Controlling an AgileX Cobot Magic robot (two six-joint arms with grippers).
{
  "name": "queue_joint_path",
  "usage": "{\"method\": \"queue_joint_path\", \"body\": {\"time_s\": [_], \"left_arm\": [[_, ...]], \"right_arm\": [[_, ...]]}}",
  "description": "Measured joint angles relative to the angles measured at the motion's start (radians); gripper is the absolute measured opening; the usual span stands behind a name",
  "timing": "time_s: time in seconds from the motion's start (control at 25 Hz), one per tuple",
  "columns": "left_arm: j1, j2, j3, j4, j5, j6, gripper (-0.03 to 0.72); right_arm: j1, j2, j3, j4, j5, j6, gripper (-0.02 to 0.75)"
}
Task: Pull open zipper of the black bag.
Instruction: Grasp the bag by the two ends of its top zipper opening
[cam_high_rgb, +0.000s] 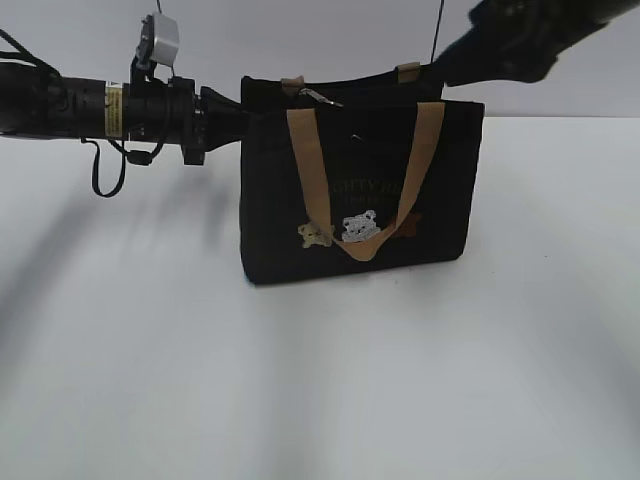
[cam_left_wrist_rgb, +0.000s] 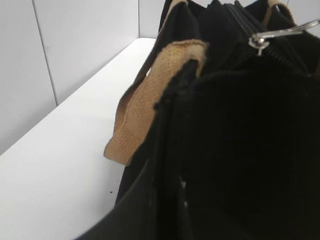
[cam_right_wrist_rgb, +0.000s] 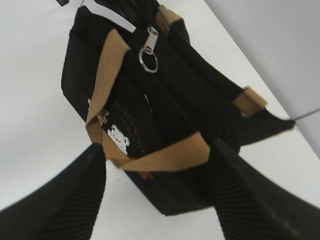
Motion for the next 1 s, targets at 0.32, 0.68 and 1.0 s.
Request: {"method": "queue_joint_path", "body": {"time_s": [0.32, 0.68, 1.0], "left_arm": [[-0.001, 0.000, 0.000, 0.000, 0.000, 0.000, 0.013], [-0.001, 0.000, 0.000, 0.000, 0.000, 0.000, 0.013], [-0.001, 0.000, 0.000, 0.000, -0.001, 0.000, 0.013]], "right_arm": [[0.141, 0.174, -0.060, 0.001, -0.167, -0.182, 0.487], [0.172, 0.269, -0.060, 0.004, -0.321, -0.215, 0.487], [0.172, 0.320, -0.060, 0.004, -0.359, -0.216, 0.487]]}}
